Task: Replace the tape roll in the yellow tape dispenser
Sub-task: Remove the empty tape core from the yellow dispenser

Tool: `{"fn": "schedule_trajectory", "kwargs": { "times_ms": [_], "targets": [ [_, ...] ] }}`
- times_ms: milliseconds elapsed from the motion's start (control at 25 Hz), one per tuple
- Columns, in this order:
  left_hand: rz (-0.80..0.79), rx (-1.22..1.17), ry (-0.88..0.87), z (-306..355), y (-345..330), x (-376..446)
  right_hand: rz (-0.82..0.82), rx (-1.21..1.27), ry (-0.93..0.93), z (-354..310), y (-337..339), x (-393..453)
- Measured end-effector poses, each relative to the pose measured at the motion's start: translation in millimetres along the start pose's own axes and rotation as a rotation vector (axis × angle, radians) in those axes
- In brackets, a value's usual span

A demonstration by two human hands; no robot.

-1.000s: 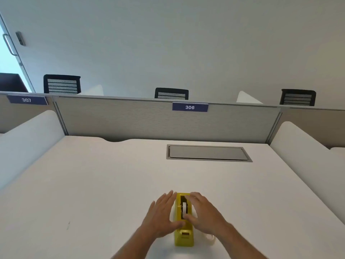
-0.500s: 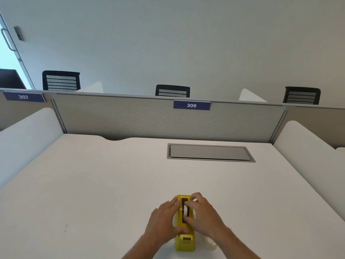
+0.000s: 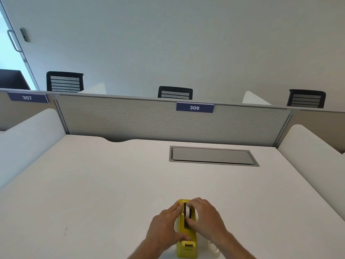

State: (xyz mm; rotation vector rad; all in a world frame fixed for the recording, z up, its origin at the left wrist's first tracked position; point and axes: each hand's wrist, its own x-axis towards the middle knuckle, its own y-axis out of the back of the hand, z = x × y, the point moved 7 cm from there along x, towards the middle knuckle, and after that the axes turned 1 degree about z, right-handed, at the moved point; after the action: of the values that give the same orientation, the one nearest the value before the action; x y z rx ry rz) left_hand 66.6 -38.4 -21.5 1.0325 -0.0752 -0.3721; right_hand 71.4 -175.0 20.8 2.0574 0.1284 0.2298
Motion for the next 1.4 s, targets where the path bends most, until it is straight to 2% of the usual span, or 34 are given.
{"fn": "schedule_trajectory", "kwargs": {
  "times_ms": [240, 360, 560, 720, 920, 1120, 1400],
  "targets": [
    [0.006, -0.030, 0.015, 1.0, 1.0, -0.4, 0.032, 0.077, -0.058, 2.3, 1.0, -1.4],
    [0.083, -0.079, -0.038, 6.6, 7.0, -5.0, 0.039, 0.210, -0.075, 2.0, 3.8, -1.4],
    [0.238, -0.454, -0.084, 19.9, 19.6, -20.4, 0.119, 0.476, -0.132, 3.9, 15.9, -10.3],
    [0.302, -0.725, -0.022, 18.5, 18.6, -25.5, 0.123, 0.570, -0.187, 4.2, 21.6, -14.9],
    [0.286, -0.837, 0.076, 18.8, 16.9, -27.5, 0.064, 0.656, -0.272, 4.1, 21.9, -20.4],
    [0.228, -0.866, 0.107, 22.0, 18.5, -26.9, 0.035, 0.899, -0.326, 10.5, 21.4, -25.1],
    [0.111, -0.781, 0.026, 36.1, 22.6, -24.2, 0.052, 0.803, -0.299, 10.3, 25.6, -31.0]
  ]
}}
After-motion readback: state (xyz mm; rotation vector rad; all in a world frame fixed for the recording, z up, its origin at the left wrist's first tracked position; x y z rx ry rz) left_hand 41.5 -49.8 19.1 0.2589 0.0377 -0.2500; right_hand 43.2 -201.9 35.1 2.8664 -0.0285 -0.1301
